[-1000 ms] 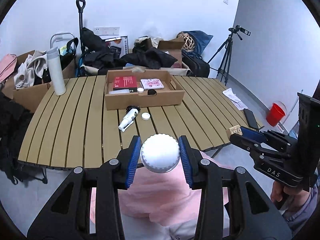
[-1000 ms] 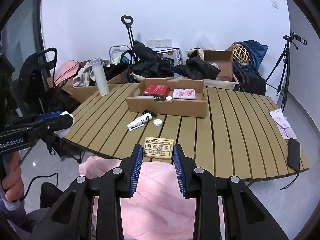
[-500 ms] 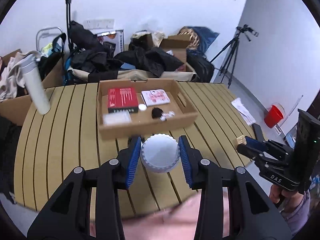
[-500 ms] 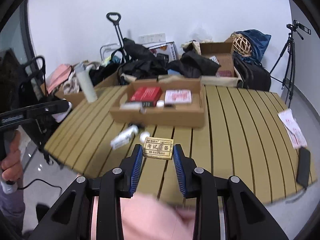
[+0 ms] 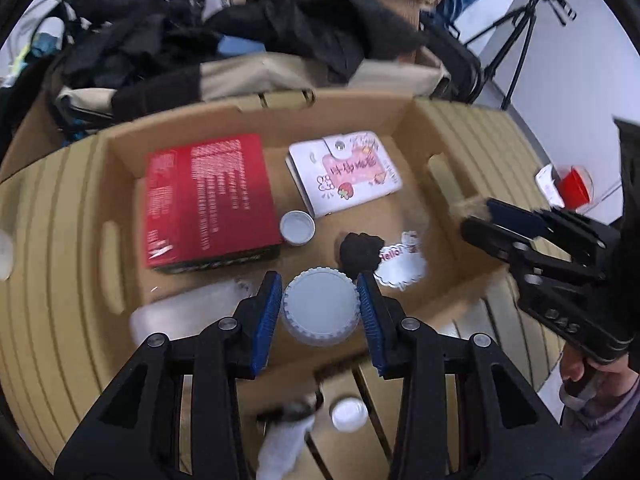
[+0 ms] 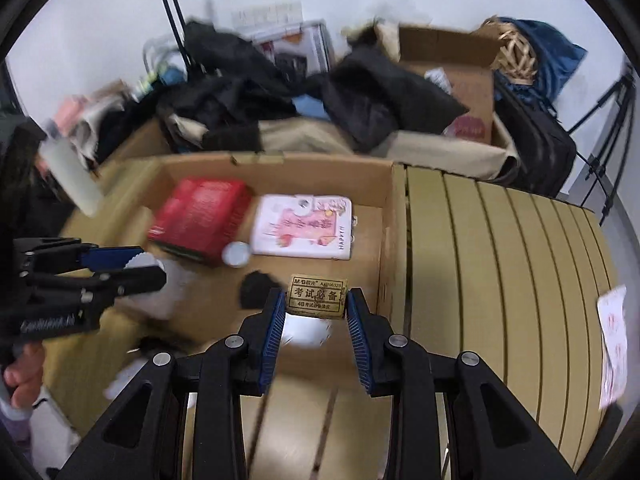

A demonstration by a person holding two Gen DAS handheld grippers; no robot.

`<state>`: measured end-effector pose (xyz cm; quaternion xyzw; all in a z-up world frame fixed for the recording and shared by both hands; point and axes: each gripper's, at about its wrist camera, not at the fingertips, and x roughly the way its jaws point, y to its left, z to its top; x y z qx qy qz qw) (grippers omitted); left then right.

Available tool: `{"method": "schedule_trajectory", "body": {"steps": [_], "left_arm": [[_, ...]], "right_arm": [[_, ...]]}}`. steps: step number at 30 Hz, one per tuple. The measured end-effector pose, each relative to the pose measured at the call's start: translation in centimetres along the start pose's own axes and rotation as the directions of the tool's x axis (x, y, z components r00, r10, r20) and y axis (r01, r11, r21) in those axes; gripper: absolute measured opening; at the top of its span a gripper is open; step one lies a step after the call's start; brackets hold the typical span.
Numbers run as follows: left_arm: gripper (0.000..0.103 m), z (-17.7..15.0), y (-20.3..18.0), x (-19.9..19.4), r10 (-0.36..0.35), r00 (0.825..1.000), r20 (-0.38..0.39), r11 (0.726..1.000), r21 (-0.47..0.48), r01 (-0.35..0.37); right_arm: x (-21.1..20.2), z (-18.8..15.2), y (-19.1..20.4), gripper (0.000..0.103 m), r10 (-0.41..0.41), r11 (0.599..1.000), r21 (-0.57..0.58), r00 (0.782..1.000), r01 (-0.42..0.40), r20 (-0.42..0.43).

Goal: Organize objects
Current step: 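Place the white lid in the tray with the left gripper while the right places the gold card, then withdraw both grippers from the tray toward the lap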

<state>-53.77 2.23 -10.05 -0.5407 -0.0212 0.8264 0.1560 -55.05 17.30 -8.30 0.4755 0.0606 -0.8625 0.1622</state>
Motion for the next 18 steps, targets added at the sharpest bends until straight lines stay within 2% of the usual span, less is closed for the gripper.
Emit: {"method": "schedule_trajectory", "body": {"steps": [5, 6, 8, 10, 11, 12, 15, 17, 18], "left_arm": [[0.038, 0.1, 0.2, 2.5, 0.0, 1.0, -0.022, 0.999, 0.049, 0.001], [0.041, 0.0, 0.4, 2.5, -0.002, 1.0, -0.016, 0.999, 0.048, 0.003], [0.057, -0.1, 0.9, 2.1, -0.006, 1.0, 0.005, 0.999, 0.031, 0.005], [0.059, -0.1, 1.2, 1.2, -0.014, 0.999, 0.031, 1.0, 0.02, 0.013], [0.06, -0.1, 1.3, 0.4, -0.017, 0.999, 0.041, 1.0, 0.018, 0.016], [0.061, -0.2, 1.5, -0.8, -0.019, 0.998, 0.057, 1.0, 0.017, 0.018], [0.075, -0.5, 1.5, -4.2, -0.006, 0.994, 0.106, 1.0, 0.018, 0.004], [0.087, -1.2, 1.6, -7.4, 0.025, 0.99, 0.14, 0.999, 0.029, -0.029], [0.089, -1.6, 1.6, -8.8, 0.042, 0.988, 0.151, 0.998, 0.032, -0.047]], "right_arm": [[5.0, 0.4, 0.0, 0.035, -0.043, 0.999, -0.004, 0.997, 0.043, -0.065], [5.5, 0.4, 0.0, 0.035, -0.047, 0.999, -0.002, 0.996, 0.047, -0.071], [5.9, 0.2, -0.1, 0.036, -0.053, 0.999, -0.001, 0.996, 0.053, -0.072], [5.3, 0.3, -0.1, 0.044, -0.029, 1.0, 0.007, 0.999, 0.029, -0.039], [4.9, 0.3, -0.1, 0.063, -0.016, 1.0, 0.016, 1.0, 0.016, -0.025], [3.9, 0.4, -0.3, 0.074, -0.001, 1.0, 0.028, 1.0, 0.001, 0.002], [1.4, 0.9, -0.4, 0.074, -0.003, 0.999, 0.045, 0.999, 0.001, 0.049], [-1.5, 1.1, -0.6, 0.074, -0.017, 0.998, 0.055, 0.997, 0.012, 0.078], [-3.0, 1.1, -0.6, 0.074, -0.019, 0.998, 0.055, 0.996, 0.014, 0.09]]}}
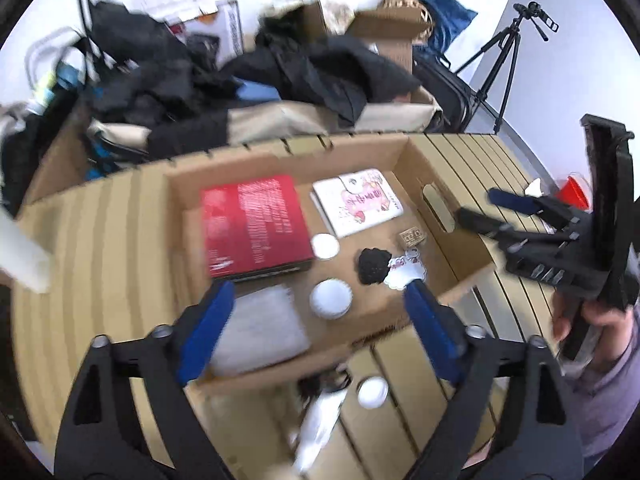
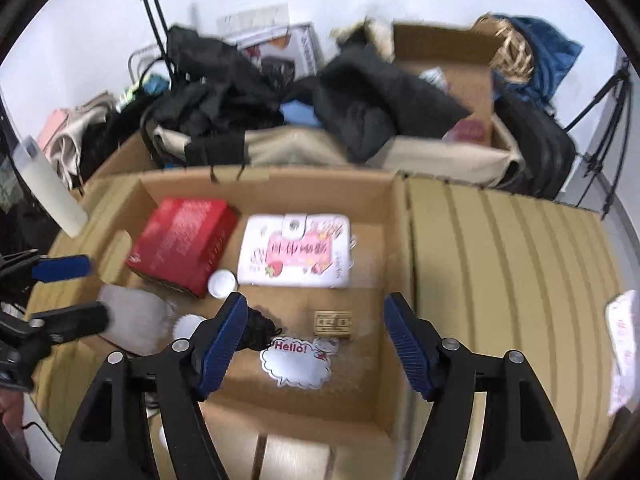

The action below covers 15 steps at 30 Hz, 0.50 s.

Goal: Organize objects
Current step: 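Withdraw both grippers from the tray toward the lap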

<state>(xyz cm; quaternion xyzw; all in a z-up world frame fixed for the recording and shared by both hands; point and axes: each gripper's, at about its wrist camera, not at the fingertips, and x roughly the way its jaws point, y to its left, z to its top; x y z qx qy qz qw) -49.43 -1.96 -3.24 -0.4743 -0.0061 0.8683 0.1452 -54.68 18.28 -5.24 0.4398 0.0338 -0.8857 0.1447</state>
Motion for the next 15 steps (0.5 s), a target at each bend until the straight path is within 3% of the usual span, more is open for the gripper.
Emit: {"method": "schedule_trajectory", "body": {"steps": [2, 9, 15], "left_arm": [[0.096, -0.9, 0.3, -3.0, 0.026, 1.0, 0.011, 1.0, 0.002, -0.026], [0.099, -6.8, -0.4, -12.1, 0.122, 0.991, 0.06, 0.99, 0.063, -0.126], [0.103, -13.9, -1.8, -16.9, 0.117, 0.988, 0.101, 0.988, 0.094, -0.126]], "right_arm": [[-3.1, 0.0, 0.0, 0.074, -0.011, 1.0, -0.004, 1.0, 0.011, 0.019], [-13.8, -3.3, 1.1, 0.074, -0.05, 0.995, -0.079, 0.996, 0.056, 0.076], [-22.1, -9.6, 2.4, 0.076, -0.015, 0.991, -0.126, 0.988, 0.035, 0.151]]}}
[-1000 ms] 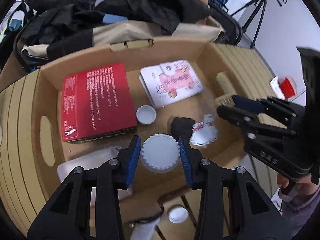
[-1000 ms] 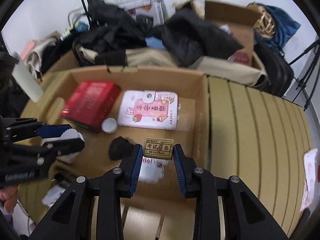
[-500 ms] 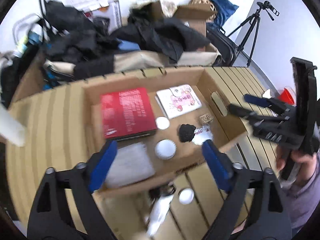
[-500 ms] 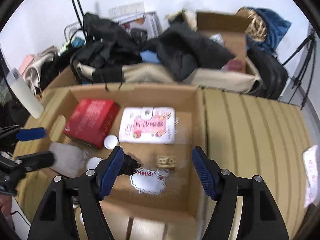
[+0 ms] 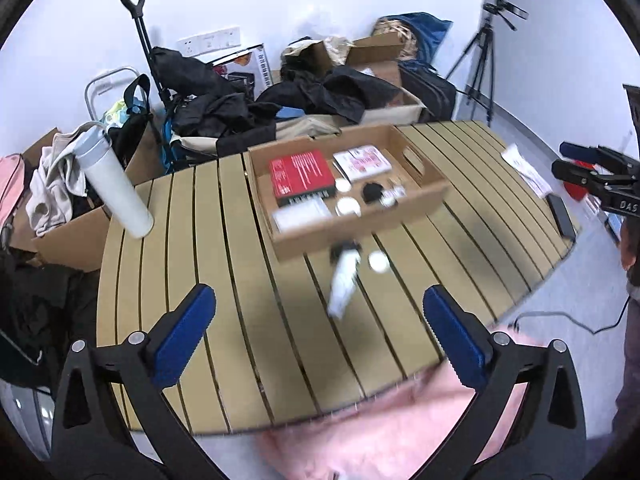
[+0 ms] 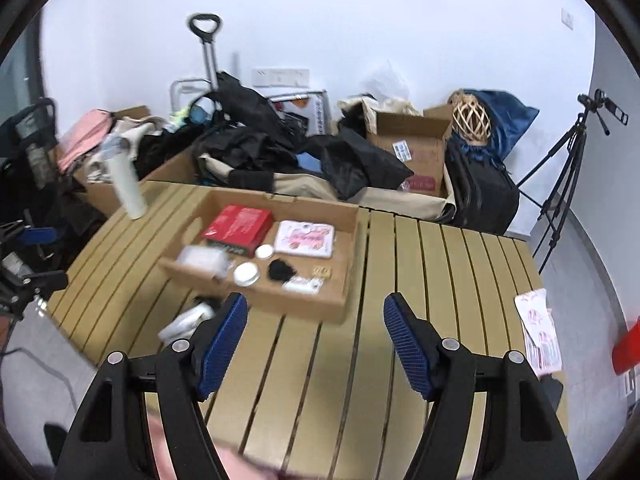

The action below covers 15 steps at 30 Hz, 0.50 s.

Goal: Organize objects
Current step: 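Withdraw both grippers from the tray toward the lap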

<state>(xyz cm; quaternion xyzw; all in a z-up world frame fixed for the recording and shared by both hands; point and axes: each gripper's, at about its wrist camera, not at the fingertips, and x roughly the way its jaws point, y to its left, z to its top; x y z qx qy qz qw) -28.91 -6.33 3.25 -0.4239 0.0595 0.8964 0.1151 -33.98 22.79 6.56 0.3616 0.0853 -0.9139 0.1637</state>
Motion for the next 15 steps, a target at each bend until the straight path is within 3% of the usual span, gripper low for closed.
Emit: {"method": "schedule_trajectory", "body": {"steps": [3, 5, 8, 11, 15], "left_arm": [[0.103, -2.9, -1.2, -1.0, 0.049, 0.999, -0.015, 0.999, 0.023, -0.049], [0.103, -5.0, -1.4, -2.2, 0.065, 0.998, 0.003, 0.998, -0.02, -0.065], [0.103, -8.3, -1.6, -4.3, 0.015, 0.999, 0.036, 0.997, -0.075, -0.012], [0.103, -10.8, -1.1, -5.8, 0.009, 0.998, 0.068, 0.991, -0.135, 0.0], [0.103, -12.7, 0.0, -6.6, -0.004, 0.997, 0.072, 0.974, -0.224, 0.02]], "right_arm": [[-2.4, -3.4, 1.2, 0.077, -0.012, 1.0, -0.016, 1.0, 0.012, 0.001], [-3.8, -6.1, 1.8, 0.077, -0.01, 1.0, 0.007, 1.0, 0.01, 0.002], [-5.2, -10.2, 2.4, 0.077, 0.01, 0.998, 0.056, 1.0, -0.009, -0.005], [-5.4, -13.6, 3.3, 0.077, 0.01, 0.997, 0.075, 1.0, -0.007, -0.028], [-5.1, -16.2, 4.1, 0.077, 0.051, 0.994, 0.099, 0.997, -0.045, -0.056]]}}
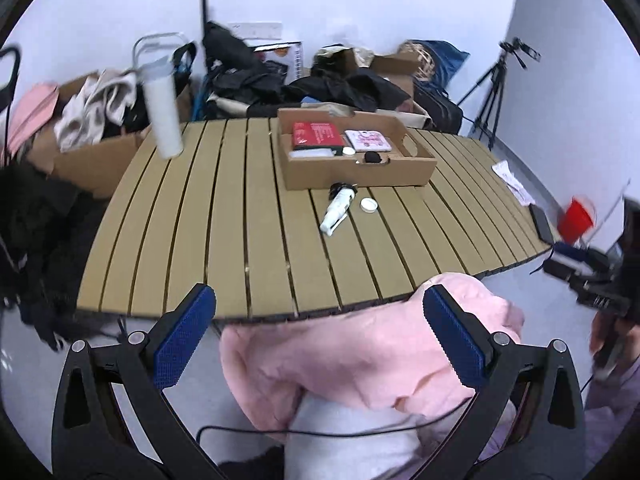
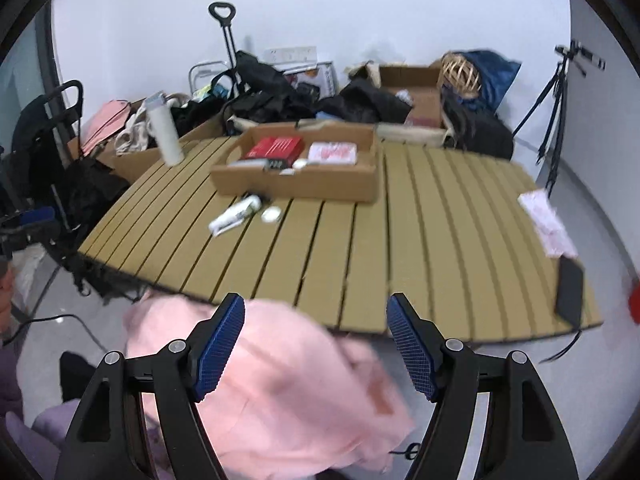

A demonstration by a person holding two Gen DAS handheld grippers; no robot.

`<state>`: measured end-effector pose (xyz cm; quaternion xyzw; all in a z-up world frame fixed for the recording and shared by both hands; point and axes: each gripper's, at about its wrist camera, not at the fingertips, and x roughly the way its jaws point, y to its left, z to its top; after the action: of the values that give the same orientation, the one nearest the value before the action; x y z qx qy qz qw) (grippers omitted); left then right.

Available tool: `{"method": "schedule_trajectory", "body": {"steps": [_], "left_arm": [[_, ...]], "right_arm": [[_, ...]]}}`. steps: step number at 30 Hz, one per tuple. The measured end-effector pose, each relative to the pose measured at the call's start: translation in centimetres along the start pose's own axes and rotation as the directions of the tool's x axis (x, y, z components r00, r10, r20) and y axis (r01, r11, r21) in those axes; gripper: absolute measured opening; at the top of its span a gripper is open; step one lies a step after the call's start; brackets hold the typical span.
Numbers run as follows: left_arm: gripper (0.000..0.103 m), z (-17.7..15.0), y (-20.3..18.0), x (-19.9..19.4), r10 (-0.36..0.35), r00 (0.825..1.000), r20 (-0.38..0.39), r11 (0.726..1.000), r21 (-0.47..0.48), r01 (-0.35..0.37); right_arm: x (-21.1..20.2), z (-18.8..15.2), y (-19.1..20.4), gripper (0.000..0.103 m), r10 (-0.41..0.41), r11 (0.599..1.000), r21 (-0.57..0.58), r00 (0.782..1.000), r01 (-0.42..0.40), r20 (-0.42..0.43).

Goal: Organize objects
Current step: 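Withdraw both grippers from the tray toward the lap, then reach the left gripper to the white bottle and grasp it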

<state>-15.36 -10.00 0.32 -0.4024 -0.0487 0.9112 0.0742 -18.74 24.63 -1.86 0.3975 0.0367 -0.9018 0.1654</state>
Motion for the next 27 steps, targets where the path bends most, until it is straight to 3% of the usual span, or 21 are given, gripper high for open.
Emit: {"method": "schedule_trajectory", "body": {"steps": [7, 14, 19, 23, 27], "left_arm": [[0.103, -0.9, 1.3, 0.9, 0.035, 0.999, -0.014, 0.999, -0.028, -0.036], [0.103, -1.3, 2.0, 5.5, 0.071, 0.997, 0.015, 0.996, -0.05, -0.07], [0.103, -1.1, 2.2, 10.4, 0.054, 0.997, -0.054, 0.997, -0.049, -0.057], [0.103, 0.1, 2.3, 13.5, 0.047, 0.997, -0.065, 0.998, -0.043, -0.05], [0.101, 1.4, 1.7, 16.4, -0.006, 0.998, -0.07, 1.0, -0.022, 0.005]], "right_arm": [[0.2, 0.0, 0.4, 0.077, 0.005, 1.0, 0.006, 1.0, -0.005, 0.01], [3.8, -0.2, -1.0, 0.077, -0.01, 0.998, 0.06, 1.0, 0.011, -0.014], [7.6, -0.6, -1.3, 0.077, 0.029, 0.998, 0.051, 0.998, -0.026, -0.051], [10.2, 0.3, -1.2, 0.077, 0.023, 0.999, 0.029, 0.999, -0.021, -0.044], [12.8, 2.1, -2.2, 0.077, 0.027, 0.999, 0.047, 0.999, -0.025, -0.042]]}}
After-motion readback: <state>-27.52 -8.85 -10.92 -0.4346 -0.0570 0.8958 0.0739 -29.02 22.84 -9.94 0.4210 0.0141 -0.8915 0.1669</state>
